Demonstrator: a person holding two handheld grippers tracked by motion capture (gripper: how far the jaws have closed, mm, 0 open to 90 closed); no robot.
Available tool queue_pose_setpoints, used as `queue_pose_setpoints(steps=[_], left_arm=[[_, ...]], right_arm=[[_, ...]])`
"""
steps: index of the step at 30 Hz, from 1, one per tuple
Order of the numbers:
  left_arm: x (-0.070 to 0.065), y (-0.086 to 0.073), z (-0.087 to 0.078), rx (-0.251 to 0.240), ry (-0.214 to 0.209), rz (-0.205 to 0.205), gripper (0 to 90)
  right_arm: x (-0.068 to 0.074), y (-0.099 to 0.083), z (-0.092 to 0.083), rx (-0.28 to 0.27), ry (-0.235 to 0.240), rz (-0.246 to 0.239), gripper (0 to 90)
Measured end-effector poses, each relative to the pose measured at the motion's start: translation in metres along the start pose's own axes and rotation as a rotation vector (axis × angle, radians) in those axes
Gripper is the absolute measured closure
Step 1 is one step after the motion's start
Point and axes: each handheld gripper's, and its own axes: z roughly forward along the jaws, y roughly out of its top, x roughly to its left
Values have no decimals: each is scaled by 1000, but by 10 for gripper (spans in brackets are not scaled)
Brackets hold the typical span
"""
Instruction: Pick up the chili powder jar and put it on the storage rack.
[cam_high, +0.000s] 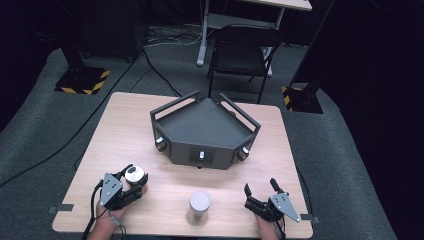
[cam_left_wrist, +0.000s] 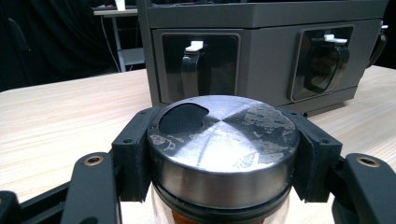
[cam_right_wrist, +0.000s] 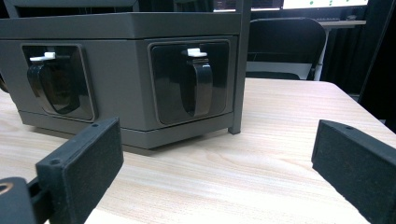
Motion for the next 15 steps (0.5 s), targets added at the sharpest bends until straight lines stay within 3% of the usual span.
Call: queue_pose_setpoints(steps=[15], left_arm=[[-1, 18, 1, 34, -7, -2, 350]], right_arm=[[-1, 0, 0, -1, 6, 7, 9]])
